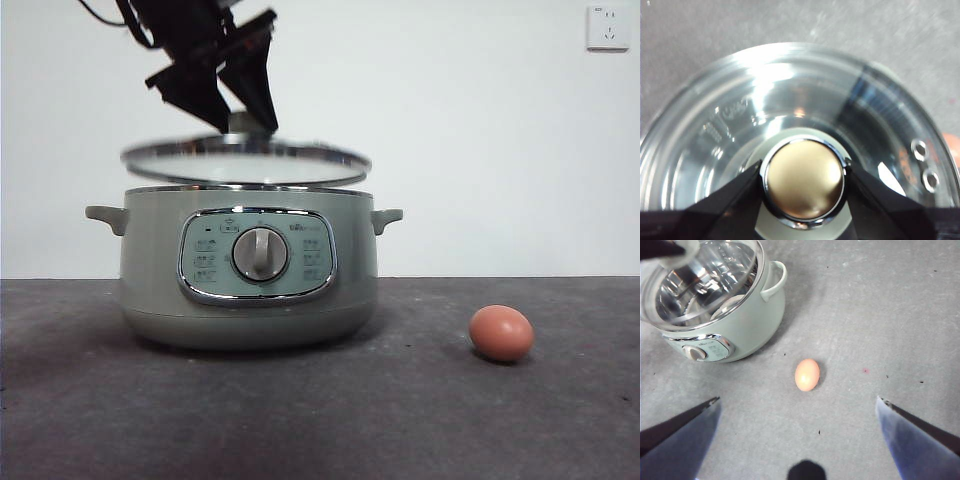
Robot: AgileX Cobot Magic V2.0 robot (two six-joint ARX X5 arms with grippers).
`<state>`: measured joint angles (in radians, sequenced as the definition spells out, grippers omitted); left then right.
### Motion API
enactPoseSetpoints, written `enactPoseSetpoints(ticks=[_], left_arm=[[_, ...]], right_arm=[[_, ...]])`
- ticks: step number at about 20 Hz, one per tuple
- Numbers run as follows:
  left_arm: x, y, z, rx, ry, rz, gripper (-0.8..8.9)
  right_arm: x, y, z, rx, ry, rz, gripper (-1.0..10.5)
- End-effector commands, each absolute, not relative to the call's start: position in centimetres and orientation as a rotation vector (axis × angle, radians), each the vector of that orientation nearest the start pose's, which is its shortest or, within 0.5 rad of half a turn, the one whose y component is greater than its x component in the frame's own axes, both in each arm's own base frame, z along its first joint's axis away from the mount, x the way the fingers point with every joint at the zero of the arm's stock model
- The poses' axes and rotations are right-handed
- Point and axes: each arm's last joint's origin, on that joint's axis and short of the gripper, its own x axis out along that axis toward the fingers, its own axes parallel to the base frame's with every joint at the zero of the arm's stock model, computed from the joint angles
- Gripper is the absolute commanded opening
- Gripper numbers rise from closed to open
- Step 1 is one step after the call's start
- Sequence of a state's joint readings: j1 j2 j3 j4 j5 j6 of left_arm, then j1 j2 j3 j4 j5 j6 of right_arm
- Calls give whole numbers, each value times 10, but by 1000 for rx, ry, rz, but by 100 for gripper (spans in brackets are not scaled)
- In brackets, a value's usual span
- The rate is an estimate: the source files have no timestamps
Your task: Pick up the egg,open the lid,put the egg in the pot,close the lid
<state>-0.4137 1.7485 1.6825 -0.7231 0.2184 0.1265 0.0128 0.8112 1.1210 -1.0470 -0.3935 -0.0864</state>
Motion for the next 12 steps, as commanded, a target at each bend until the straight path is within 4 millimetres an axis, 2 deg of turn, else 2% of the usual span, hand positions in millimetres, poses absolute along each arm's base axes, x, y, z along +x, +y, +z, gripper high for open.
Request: enactPoseSetpoints(ticks=[1, 5, 8, 12], left_arm=[[343, -160, 368, 180, 665, -674, -8], [311, -136, 411, 165, 565, -648, -8], [274, -107, 445, 152, 497, -609, -8], [217, -75, 473, 155, 462, -566, -8]], right_arm=[[126, 13, 364, 67, 713, 420, 564], [143, 13, 358, 76, 752, 419, 563], [168, 16, 350, 85, 785, 431, 562], [210, 38, 327, 68, 877, 495, 562]])
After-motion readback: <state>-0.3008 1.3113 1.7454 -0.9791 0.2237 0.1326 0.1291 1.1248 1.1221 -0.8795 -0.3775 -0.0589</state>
